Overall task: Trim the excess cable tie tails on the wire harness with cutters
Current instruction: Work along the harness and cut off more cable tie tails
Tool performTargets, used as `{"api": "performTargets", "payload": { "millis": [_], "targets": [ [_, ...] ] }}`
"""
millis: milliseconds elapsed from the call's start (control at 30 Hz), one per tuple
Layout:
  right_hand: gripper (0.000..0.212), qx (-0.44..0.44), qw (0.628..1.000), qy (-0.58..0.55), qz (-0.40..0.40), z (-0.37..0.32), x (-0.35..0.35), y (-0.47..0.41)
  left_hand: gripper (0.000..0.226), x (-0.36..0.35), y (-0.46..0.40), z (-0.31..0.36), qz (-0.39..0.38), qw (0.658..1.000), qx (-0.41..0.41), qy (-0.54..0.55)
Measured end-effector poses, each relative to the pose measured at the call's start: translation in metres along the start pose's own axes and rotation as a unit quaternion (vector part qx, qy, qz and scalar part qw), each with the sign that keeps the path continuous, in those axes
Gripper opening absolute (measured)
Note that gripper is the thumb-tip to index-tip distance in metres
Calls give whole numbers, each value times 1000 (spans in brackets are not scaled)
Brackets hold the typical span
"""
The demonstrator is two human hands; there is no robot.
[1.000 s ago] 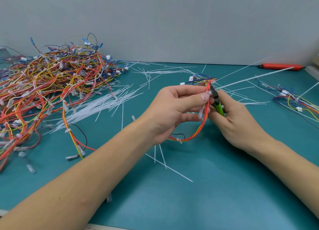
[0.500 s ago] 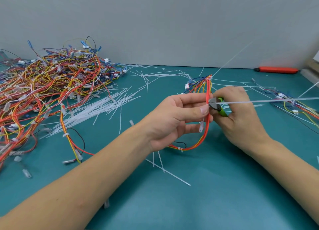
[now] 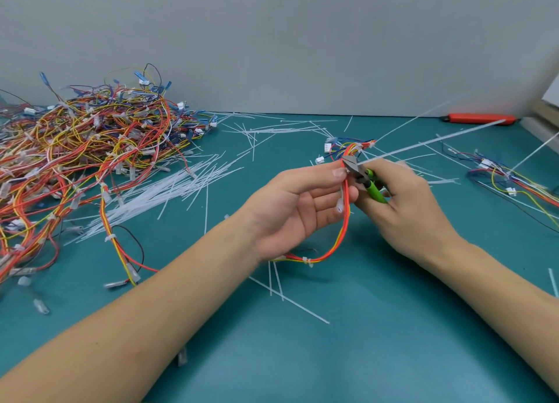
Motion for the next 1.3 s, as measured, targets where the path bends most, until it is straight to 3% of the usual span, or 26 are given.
{"api": "performTargets", "payload": {
  "millis": [133,333,667,867,1300],
  "targets": [
    [6,-37,999,-13,4,0,-2,2,11,1,1,0,26,999,14,41],
    [26,-53,997,-57,-4,-6,-2,2,10,4,-1,1,66,997,6,46],
    [58,-97,995,9,-27,-3,-1,6,12,11,-1,4,67,998,17,8],
    [38,-103,994,21,15,0,1,6,9,13,-1,6,63,998,17,-19],
    [44,-69,998,4,6,-3,7,5,12,18,1,12,60,995,73,24]
  ]
}}
Point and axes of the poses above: each hand's wrist, its own y-axis away from the middle knuckle, its own x-axis out of the back of the hand, z = x × y, the point moved 2 cm from there along -y, towards the middle knuckle, and after that the axes turned 1 degree about x, right-handed, at the moved point
